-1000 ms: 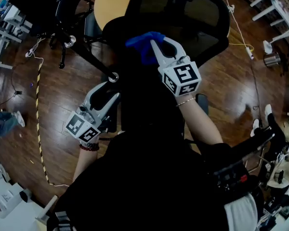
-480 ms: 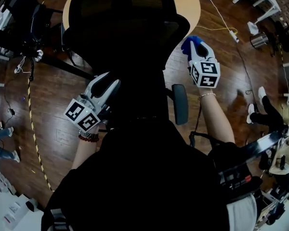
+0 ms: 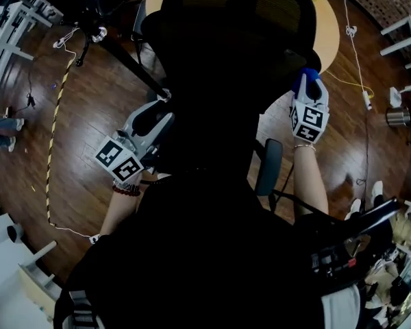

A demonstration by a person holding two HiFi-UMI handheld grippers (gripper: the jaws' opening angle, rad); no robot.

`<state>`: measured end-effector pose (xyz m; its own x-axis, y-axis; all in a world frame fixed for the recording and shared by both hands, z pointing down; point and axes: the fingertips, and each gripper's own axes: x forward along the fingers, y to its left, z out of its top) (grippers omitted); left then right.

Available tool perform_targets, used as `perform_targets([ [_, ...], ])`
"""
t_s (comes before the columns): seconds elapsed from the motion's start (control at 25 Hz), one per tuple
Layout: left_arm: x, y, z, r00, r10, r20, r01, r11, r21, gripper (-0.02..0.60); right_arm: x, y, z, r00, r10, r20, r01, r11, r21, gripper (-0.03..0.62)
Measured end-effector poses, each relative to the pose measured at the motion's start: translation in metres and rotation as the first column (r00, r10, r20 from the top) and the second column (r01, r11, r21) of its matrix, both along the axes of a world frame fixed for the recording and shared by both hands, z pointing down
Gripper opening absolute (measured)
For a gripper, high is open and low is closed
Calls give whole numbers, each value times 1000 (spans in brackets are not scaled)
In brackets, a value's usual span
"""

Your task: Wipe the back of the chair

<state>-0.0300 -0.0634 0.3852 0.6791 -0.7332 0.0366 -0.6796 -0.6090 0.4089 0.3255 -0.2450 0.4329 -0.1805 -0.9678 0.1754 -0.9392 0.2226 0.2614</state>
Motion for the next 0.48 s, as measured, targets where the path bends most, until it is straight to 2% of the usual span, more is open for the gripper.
perform_targets([
  [0.2,-38,-1,2,998,-51,-28,51,999,-5,170,-62,-20,-1,992,-77,-101,79,997,16,28],
  [0.48,-87,-3,1,995,-91,-35,91,996,-2,170,-150,-38,-2,979,-184,-91,187,982,26,28],
])
